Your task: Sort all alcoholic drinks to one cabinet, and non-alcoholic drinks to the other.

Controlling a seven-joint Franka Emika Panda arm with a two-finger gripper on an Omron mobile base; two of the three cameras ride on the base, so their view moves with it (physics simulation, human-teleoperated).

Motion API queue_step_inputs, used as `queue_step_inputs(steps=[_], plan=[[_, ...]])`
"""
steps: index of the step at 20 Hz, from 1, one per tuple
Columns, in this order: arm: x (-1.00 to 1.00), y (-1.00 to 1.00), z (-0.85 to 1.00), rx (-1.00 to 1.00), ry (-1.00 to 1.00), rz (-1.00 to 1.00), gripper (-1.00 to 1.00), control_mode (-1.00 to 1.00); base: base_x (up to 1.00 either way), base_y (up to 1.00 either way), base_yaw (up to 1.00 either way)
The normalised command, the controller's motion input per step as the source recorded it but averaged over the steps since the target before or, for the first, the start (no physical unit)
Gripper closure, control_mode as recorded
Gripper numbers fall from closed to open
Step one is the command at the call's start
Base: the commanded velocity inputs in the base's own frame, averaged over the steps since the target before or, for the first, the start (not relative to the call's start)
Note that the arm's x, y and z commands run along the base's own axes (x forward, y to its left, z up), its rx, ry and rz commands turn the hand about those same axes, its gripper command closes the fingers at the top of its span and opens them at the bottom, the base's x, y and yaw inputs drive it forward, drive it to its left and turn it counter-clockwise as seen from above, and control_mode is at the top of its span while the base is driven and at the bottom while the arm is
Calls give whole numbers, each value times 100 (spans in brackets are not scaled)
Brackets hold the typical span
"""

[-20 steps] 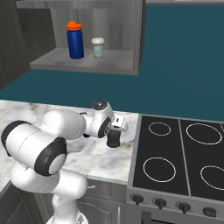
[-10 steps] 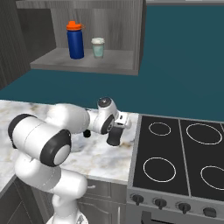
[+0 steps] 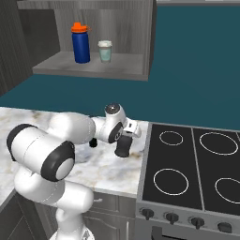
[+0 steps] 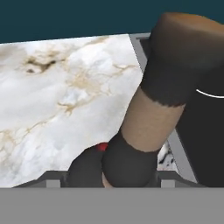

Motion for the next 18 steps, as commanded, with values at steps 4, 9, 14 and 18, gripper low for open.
queue_step_inputs(steps=[4,9,14,18], plan=[[-34,0,1,0,-4,0,100,-100,0,0,0],[-38,0,49,-1,-17,1,100,-100,0,0,0],[-38,0,79,-4,-20,5,100,-100,0,0,0],[-35,0,65,-6,-21,7,100,-100,0,0,0]])
